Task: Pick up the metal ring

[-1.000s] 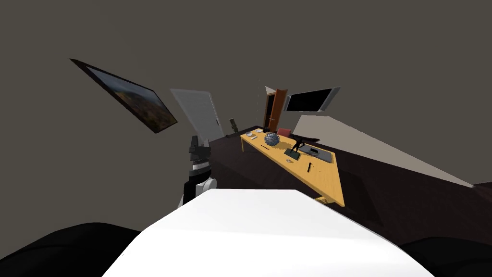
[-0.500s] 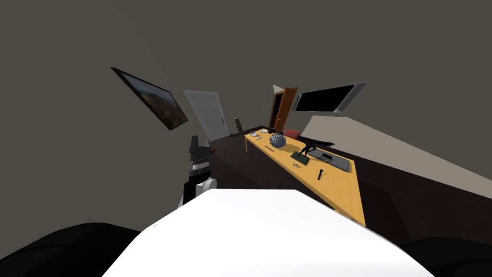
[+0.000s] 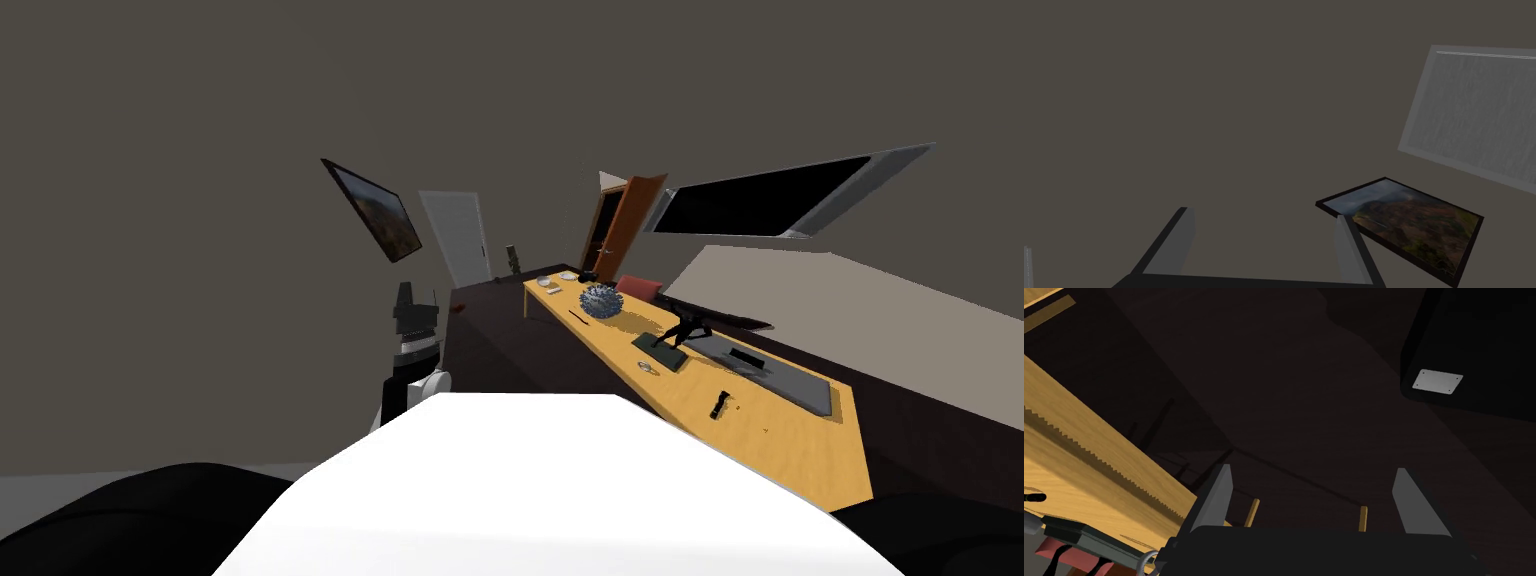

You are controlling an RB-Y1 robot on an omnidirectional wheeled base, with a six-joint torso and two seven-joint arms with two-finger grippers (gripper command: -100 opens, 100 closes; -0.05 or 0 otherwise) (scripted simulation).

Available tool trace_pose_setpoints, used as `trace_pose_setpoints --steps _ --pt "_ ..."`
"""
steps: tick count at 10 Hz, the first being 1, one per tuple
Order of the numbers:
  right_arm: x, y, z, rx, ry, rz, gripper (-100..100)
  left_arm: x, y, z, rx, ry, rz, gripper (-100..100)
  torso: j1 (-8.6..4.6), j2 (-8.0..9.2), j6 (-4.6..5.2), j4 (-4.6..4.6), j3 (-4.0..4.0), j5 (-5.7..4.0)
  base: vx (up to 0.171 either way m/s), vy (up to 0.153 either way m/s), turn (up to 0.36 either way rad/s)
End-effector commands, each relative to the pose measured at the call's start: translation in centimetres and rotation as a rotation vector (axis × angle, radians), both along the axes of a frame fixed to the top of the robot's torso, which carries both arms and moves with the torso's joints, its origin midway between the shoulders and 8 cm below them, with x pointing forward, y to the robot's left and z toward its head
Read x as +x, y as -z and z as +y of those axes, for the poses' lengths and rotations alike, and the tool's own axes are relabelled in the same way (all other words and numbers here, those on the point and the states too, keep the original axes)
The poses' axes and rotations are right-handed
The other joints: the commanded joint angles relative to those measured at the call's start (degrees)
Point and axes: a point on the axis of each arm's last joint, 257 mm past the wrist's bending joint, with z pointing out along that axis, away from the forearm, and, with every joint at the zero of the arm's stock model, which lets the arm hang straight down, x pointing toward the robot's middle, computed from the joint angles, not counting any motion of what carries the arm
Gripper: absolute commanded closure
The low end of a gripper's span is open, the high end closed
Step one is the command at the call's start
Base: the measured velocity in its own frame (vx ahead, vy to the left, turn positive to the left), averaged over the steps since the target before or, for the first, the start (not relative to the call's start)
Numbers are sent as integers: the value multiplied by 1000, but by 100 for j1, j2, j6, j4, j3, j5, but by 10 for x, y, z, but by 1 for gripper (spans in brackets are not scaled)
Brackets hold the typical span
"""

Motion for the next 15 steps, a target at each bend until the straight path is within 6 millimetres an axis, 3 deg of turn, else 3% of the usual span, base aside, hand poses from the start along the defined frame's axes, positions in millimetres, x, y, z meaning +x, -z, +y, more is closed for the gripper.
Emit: trace_pose_setpoints --steps 1,2,3,4,5,6,7,8,10,12,14,15 --pt "-19 2 -12 -44 -22 50 -100 0 0 0 0 0 0 0 0 0 0 0 0 0 81 -29 205" --pt "-42 0 -29 -95 -59 104 -100 0 0 0 0 0 0 0 -1 -2 4 -1 -2 -2 70 -34 361" --pt "-46 0 -31 -98 -57 112 -100 0 0 0 0 0 0 0 -3 0 0 0 -1 -1 52 -28 174" --pt "-71 -4 -49 -150 -91 172 -100 0 0 0 0 0 0 0 2 5 6 0 2 -2 73 -4 341" --pt "-71 -4 -49 -150 -91 172 -100 0 0 0 0 0 0 0 6 0 0 0 0 1 65 -16 170" --pt "-95 -9 -66 -198 -125 229 -100 0 0 0 0 0 0 0 9 2 8 -1 0 0 73 -12 294" --pt "-95 -9 -66 -198 -125 229 -100 0 0 0 0 0 0 0 8 -1 2 -1 -1 2 62 -20 160" --pt "-117 -16 -83 -242 -156 283 -100 0 0 0 0 0 0 0 10 2 8 0 0 0 76 -15 316" --pt "-117 -16 -83 -242 -156 283 -100 0 0 0 0 0 0 0 9 1 8 -1 -1 0 45 -17 62" --pt "-154 -32 -113 -319 -214 377 -100 0 0 0 0 0 0 0 12 7 2 2 4 2 78 -26 338" --pt "-154 -32 -113 -318 -210 376 -100 0 0 0 0 0 0 0 1 -10 9 -3 -7 -2 71 -36 88" --pt "-169 -40 -125 -351 -239 417 -100 0 0 0 0 0 0 0 12 3 11 0 0 0 63 -12 265"
